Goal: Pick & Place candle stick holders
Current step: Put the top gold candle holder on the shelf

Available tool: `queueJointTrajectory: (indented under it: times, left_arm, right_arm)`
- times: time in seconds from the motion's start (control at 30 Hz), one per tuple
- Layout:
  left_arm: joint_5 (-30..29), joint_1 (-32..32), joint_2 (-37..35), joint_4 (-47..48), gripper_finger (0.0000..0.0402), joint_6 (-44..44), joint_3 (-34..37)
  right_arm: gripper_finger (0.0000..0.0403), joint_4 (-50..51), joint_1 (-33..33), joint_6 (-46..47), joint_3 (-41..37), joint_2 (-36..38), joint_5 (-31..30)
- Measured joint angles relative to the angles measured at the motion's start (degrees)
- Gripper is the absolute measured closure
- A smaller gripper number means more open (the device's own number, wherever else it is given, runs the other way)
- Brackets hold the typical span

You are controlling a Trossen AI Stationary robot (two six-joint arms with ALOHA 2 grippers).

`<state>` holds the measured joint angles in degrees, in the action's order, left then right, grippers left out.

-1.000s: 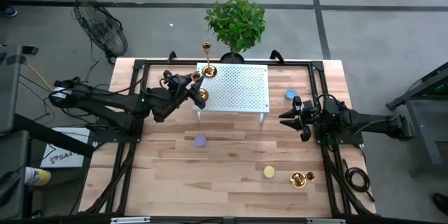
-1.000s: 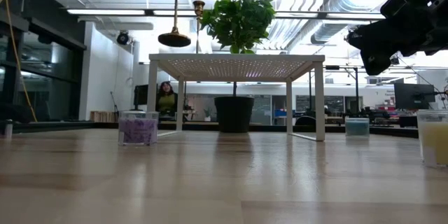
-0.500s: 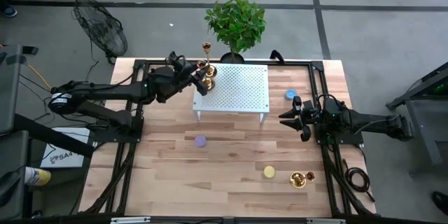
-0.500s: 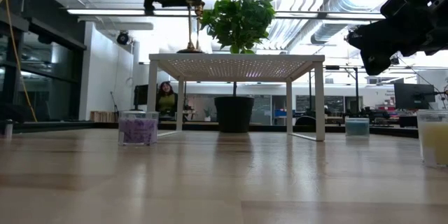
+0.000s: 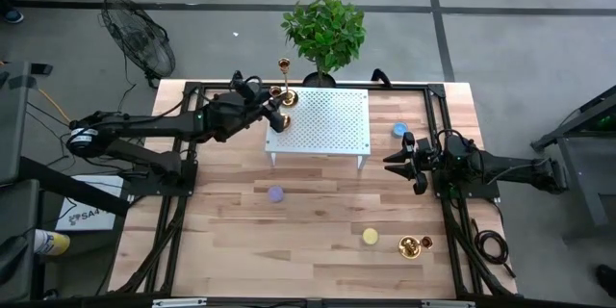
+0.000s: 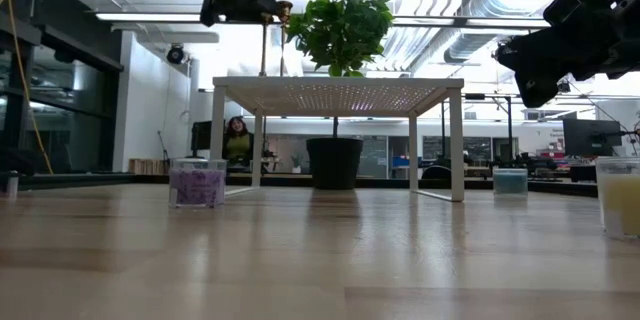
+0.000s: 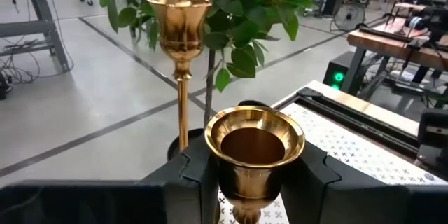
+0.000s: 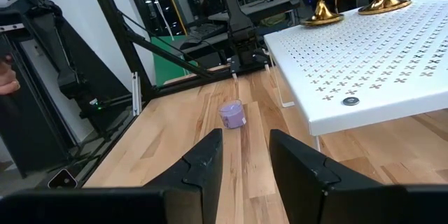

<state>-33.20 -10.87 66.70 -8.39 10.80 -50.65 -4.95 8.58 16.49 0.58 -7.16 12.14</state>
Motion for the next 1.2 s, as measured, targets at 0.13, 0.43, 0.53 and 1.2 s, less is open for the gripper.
queueJointTrajectory:
  times: [0.13,0.43,0.53,1.2]
  left_arm:
    - [0.07,0.0,0.0,0.0,0.0287,0.27,0.0]
    - [1.16,0.02,-0.02,2.39,0.0287,1.55,0.0]
    - [2.36,0.02,-0.02,2.36,0.0287,1.73,0.0]
    - [5.62,0.02,-0.02,1.8,0.0286,-3.26,0.0]
  right_arm:
    - [0.0289,0.0,0.02,-0.01,0.0,0.0,0.0]
    - [0.0289,0.0,0.0,0.0,0.0,-0.01,0.01]
    - [0.0289,0.0,0.01,-0.01,-0.01,0.0,0.01]
    - [0.0289,0.02,0.02,-0.02,-0.02,0.0,0.02]
